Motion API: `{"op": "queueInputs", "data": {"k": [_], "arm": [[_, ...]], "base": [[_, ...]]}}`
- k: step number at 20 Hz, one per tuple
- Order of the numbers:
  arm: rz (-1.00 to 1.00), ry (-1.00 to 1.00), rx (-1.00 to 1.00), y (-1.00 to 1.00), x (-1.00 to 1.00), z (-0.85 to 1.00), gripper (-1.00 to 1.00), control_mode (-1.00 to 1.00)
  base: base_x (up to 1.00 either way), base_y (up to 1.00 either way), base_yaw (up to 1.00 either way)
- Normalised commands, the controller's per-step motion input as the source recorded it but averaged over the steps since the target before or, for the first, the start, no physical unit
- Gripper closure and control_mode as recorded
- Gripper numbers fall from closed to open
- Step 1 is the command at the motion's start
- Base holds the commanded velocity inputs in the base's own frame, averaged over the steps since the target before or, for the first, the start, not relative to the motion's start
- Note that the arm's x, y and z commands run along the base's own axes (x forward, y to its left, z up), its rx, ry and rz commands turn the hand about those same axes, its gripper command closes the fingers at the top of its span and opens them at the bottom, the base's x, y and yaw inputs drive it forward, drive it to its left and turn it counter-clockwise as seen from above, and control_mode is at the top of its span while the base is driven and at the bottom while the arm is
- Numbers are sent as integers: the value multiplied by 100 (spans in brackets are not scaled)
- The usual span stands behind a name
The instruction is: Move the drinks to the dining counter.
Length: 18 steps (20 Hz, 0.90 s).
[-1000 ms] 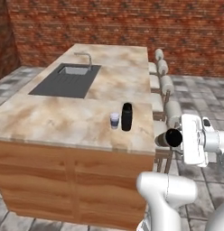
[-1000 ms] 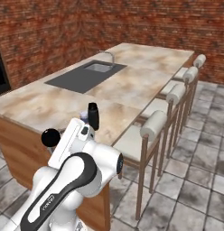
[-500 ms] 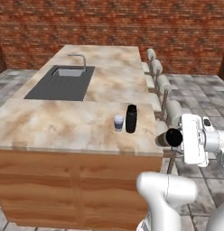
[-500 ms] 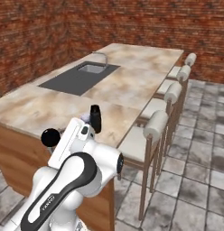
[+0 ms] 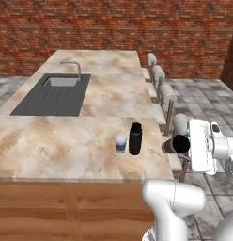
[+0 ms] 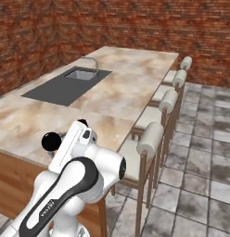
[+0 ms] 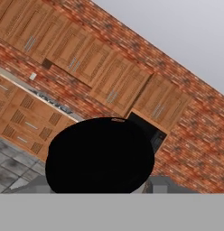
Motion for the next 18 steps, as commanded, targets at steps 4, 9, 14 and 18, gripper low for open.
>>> {"op": "queueInputs", "data": {"k": [4, 9, 14, 18], "arm": [[0, 0, 0, 0, 0, 0, 100, 100], [0, 0, 0, 0, 0, 0, 100, 100], [0, 0, 0, 0, 0, 0, 100, 100], [0, 0, 0, 0, 0, 0, 100, -100]], "base": [[74, -37, -4], [63, -8, -1], [11, 0, 0], [0, 0, 0]]}}
